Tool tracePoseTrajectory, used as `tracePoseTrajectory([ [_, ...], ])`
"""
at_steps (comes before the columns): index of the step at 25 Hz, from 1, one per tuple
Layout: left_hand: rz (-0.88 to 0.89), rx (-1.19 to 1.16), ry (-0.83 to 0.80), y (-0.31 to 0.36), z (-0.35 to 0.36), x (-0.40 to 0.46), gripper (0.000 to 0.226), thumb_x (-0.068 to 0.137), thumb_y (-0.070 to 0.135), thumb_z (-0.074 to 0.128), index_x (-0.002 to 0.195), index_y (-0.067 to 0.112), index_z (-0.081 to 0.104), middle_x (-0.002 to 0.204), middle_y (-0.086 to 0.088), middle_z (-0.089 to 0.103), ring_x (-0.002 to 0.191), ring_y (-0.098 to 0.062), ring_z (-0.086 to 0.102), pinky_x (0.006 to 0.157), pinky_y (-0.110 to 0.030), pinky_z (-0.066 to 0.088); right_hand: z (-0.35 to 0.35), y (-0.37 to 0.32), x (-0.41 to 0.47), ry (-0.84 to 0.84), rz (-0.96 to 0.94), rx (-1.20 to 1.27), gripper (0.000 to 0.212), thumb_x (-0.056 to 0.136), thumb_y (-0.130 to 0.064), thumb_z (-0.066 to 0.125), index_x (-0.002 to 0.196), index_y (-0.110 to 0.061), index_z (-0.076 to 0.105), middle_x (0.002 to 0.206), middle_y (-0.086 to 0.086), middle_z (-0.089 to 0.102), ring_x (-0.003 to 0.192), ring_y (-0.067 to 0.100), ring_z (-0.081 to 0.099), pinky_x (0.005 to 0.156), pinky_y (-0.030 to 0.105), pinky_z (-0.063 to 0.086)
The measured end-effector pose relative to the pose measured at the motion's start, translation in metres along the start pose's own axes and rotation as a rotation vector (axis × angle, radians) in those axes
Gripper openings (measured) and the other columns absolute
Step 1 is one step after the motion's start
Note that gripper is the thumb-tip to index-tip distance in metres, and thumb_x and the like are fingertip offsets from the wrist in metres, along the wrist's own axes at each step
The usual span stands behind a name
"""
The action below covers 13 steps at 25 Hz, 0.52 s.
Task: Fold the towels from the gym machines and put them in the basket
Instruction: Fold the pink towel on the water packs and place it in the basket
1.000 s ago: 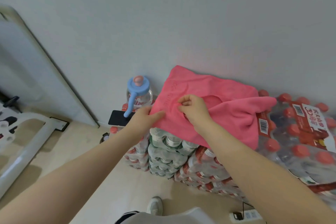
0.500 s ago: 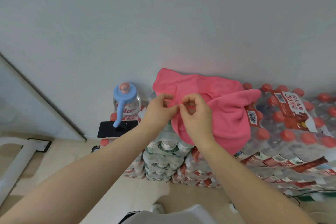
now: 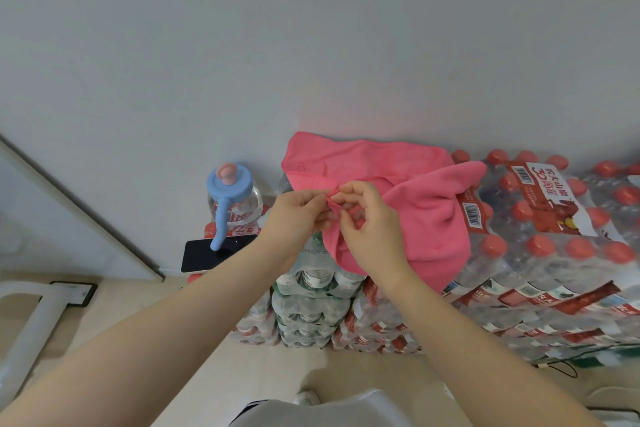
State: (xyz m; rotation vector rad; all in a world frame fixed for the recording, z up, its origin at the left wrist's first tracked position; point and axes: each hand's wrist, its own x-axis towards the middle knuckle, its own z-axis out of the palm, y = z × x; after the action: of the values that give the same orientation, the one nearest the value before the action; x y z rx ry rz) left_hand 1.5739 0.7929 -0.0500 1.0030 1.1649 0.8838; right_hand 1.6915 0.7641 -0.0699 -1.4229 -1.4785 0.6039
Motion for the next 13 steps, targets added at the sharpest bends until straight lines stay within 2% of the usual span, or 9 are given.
tracePoseTrajectory([
  [3,-0.008,0.031,-0.04,0.0,0.004,0.0,0.015,0.089,0.011,0.056,0.094,0.002,0.067,0.081,-0.009,0.068,0.071,-0.012,0.062,0.07,-0.019,0.054,-0.004,0.003,-0.008,-0.047,-0.026,-0.077,0.04,0.079,0.008,0.056,0.114,-0.011,0.057,0.095,-0.009,0.059,0.076,-0.01,0.052,0.073,-0.001,0.037],
  [5,-0.014,0.02,-0.039,0.001,0.01,-0.002,0.011,0.089,0.006,0.056,0.088,0.004,0.067,0.071,-0.005,0.068,0.061,-0.009,0.062,0.062,-0.015,0.053,-0.004,0.002,-0.008,-0.052,-0.043,-0.088,0.043,0.077,0.009,0.055,0.114,-0.013,0.057,0.093,-0.014,0.049,0.077,-0.002,0.048,0.072,0.003,0.039],
  [7,-0.003,0.01,-0.02,0.005,0.015,-0.003,0.011,0.088,0.005,0.057,0.08,0.006,0.065,0.059,0.001,0.066,0.05,-0.005,0.058,0.057,-0.014,0.051,-0.008,0.001,-0.005,-0.002,-0.085,-0.083,0.042,0.075,0.012,0.054,0.111,-0.011,0.055,0.102,-0.021,0.042,0.077,0.006,0.049,0.071,0.012,0.044],
  [10,0.061,0.006,0.019,0.016,0.023,-0.011,0.014,0.088,0.005,0.057,0.077,0.008,0.064,0.053,0.004,0.063,0.045,-0.002,0.056,0.054,-0.013,0.051,-0.02,0.001,-0.007,0.053,-0.093,-0.08,0.044,0.074,0.012,0.056,0.112,-0.009,0.052,0.117,-0.012,0.038,0.078,0.01,0.051,0.069,0.014,0.046],
  [13,0.168,0.087,-0.004,0.025,0.042,-0.032,0.018,0.089,0.007,0.057,0.073,0.013,0.062,0.058,0.002,0.064,0.048,-0.002,0.058,0.055,-0.014,0.054,-0.04,0.002,-0.02,0.147,0.036,-0.04,0.045,0.074,0.011,0.057,0.108,-0.016,0.049,0.109,-0.004,0.044,0.073,0.003,0.046,0.066,0.011,0.043],
])
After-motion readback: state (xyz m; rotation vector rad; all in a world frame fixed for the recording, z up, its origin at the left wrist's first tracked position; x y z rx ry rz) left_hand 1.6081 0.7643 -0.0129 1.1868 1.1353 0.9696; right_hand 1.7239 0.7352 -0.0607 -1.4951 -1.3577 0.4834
